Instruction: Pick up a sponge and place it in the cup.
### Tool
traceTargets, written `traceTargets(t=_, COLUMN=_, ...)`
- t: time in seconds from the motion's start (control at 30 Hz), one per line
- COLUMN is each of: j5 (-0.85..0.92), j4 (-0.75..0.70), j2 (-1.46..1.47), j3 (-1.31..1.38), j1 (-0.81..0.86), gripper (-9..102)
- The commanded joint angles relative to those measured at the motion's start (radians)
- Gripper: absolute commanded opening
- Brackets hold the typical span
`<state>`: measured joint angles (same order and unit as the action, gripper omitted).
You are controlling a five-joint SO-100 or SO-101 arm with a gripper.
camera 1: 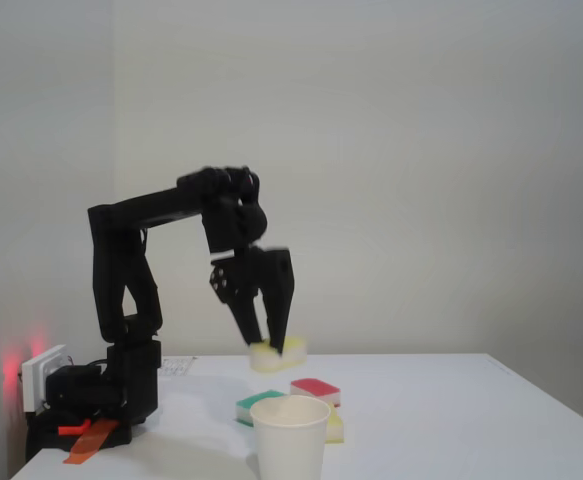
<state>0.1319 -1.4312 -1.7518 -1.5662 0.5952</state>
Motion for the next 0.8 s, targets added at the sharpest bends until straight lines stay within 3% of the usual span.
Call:
traceTargets(t=0.0, j5=0.006, j4=-0.008, j2=0.002, j3=0.058, j1=-0.003, gripper=0)
traceTargets(t=0.47, j5=0.089, j4=0.138, j2=0.172, j3=0.123, j1=0.1, gripper=0)
traceTargets(t=0.77, j5=0.106, j4=0.121, j2=0.187, j3=0.15, j1=0.109, gripper=3)
